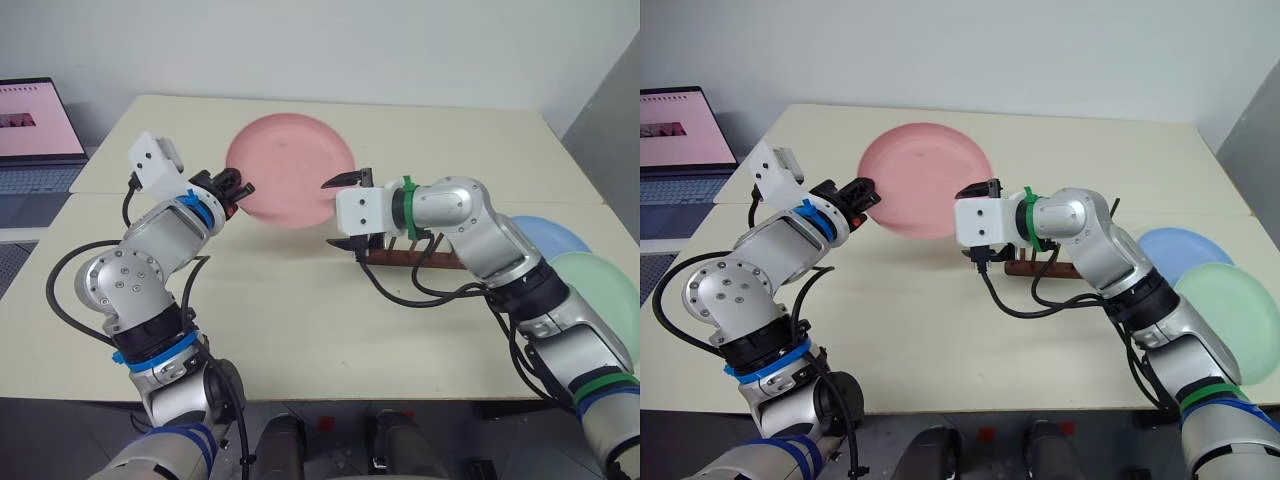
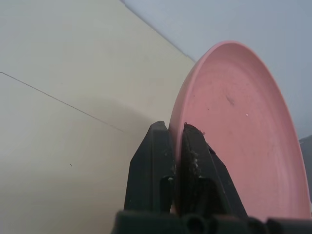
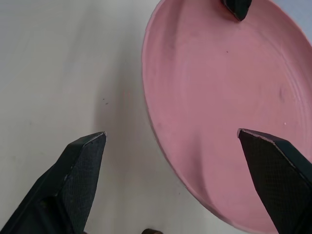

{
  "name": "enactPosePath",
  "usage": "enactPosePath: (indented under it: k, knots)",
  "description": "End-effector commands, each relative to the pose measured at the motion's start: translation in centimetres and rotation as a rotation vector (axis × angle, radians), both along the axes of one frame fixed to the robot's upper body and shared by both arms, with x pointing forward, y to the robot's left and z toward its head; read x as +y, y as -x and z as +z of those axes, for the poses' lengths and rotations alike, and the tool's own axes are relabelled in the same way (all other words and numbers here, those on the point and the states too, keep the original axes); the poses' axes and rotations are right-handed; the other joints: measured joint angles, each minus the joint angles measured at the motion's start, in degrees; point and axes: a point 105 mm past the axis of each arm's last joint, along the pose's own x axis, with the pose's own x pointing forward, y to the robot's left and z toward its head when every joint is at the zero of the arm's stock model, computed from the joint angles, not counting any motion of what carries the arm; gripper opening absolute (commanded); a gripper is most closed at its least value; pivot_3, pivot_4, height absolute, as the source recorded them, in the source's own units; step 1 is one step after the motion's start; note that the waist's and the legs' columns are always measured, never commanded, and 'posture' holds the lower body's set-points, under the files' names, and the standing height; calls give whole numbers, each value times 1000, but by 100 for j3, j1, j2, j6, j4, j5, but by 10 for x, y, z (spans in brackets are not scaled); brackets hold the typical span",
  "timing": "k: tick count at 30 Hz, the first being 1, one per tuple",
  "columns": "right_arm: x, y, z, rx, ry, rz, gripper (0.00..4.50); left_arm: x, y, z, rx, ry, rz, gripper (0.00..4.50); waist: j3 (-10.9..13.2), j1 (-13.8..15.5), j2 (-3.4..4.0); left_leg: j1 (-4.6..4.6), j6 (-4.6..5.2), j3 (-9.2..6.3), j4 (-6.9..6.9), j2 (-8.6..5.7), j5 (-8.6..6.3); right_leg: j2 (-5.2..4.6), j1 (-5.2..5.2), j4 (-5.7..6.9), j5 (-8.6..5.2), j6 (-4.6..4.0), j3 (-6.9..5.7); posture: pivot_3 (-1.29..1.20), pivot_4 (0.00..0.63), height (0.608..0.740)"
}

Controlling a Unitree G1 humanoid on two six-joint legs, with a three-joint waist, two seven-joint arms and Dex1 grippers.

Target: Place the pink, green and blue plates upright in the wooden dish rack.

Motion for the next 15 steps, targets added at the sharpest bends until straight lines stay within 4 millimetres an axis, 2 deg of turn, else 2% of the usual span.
enactPosePath:
  k: [1, 11, 13, 15]
  knots:
    - [4, -6, 18, -123, 0, 4, 3942, -3, 2, 18, -65, 17, -4, 0, 0, 1, 0, 1, 0, 1, 1, -1, 0, -1, 2, -1, 0, 0, 0, 0, 150, 739]
    - [8, -14, 18, -207, 30, 18, 431, -4, 3, 12, -38, 46, -45, 0, 0, 0, 0, 2, -3, 1, 3, 0, 2, 0, 3, 1, 0, 0, 1, 0, 150, 739]
    - [8, -15, 19, -218, 30, 25, 11, -2, 3, 11, -35, 50, -52, 0, 0, -3, 0, 2, -3, 2, 2, 0, 2, 0, 2, 1, 0, 0, 2, 0, 150, 739]
    - [7, -15, 22, -233, 27, 30, 11, 0, 4, 8, -21, 42, -76, 0, 0, -3, 0, 2, -3, 0, 2, 1, 2, 0, 2, 1, 0, 0, 1, 0, 150, 739]
